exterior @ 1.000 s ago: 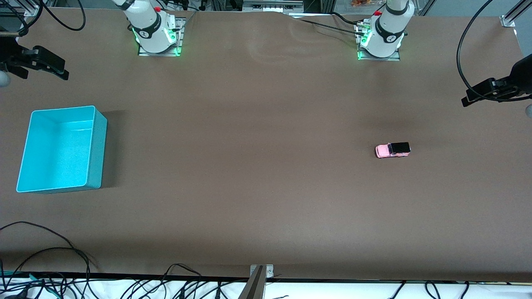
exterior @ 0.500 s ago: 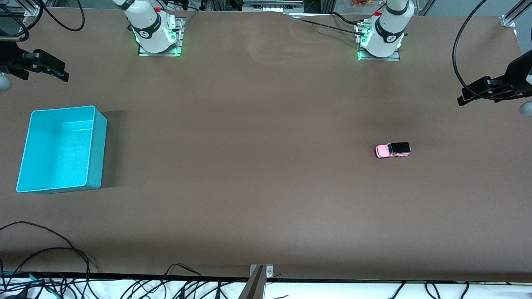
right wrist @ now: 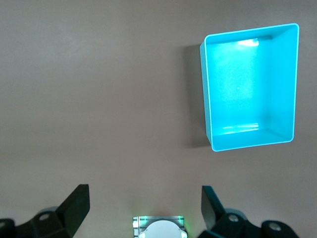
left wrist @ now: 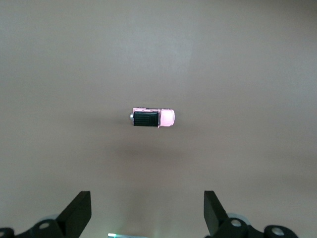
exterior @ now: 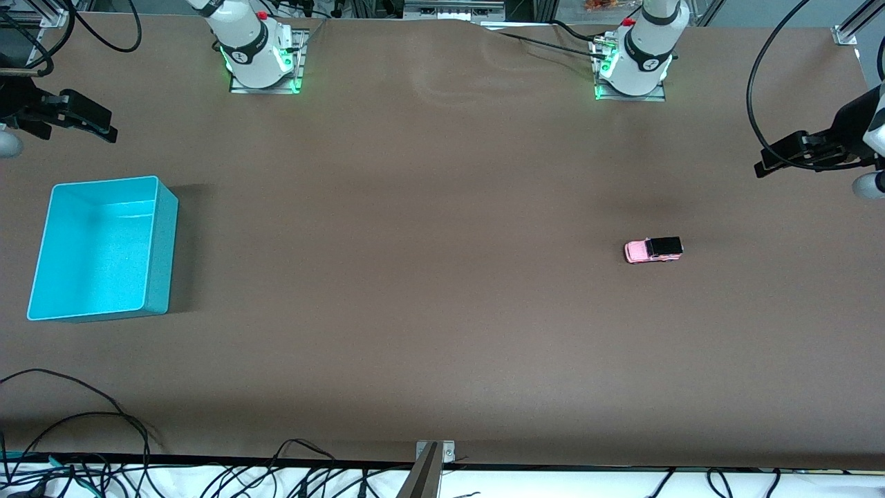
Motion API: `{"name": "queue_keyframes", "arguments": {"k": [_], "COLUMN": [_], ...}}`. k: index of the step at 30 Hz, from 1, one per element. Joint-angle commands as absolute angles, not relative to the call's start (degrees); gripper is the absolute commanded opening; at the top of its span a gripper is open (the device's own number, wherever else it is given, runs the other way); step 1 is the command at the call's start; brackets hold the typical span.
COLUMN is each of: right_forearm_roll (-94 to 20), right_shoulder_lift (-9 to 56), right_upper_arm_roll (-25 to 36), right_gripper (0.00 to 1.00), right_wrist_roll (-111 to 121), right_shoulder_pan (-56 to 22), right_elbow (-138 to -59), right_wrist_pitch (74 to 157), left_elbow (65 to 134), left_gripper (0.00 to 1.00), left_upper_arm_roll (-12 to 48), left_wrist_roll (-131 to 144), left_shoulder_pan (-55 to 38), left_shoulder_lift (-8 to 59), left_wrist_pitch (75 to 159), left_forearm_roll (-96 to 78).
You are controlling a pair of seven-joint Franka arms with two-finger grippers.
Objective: Wind and store pink jeep toy
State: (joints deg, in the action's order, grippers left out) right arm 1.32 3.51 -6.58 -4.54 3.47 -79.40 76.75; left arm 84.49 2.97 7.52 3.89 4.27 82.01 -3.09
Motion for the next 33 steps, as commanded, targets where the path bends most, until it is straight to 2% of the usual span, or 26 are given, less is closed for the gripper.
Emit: {"name": "queue_keyframes", "arguments": {"k": [1, 13, 22, 33], "right_forearm_roll": [2.0, 1.8, 1.7, 1.2], "right_shoulder_lift": [1.9, 1.9, 1.7, 1.1], "right_upper_arm_roll": [-7.0, -6.9, -6.8, -6.7], "right_gripper": [1.0, 1.0, 1.0, 1.0], "right_wrist_roll": [-5.4, -4.5, -4.6, -4.5], "right_shoulder_pan": [3.4, 3.4, 3.4, 3.4], "right_elbow": [-81.4, -82.3, -83.9, -87.4], "right_wrist_pitch": [78.5, 77.7, 78.4, 81.6], "left_elbow": [88.9, 105.0, 114.1, 127.6], "left_gripper": [1.0, 1.0, 1.0, 1.0], "left_upper_arm_roll": [2.9, 2.8, 2.8, 2.8], "left_wrist_roll": [6.8, 6.7, 6.7, 6.6], "left_shoulder_pan": [4.0, 4.0, 4.0, 3.9], "left_shoulder_lift": [3.3, 1.8, 1.8, 4.0], "left_wrist_pitch": [85.1, 99.0, 110.3, 131.6], "left_forearm_roll": [-2.7, -2.3, -2.3, -2.3]}}
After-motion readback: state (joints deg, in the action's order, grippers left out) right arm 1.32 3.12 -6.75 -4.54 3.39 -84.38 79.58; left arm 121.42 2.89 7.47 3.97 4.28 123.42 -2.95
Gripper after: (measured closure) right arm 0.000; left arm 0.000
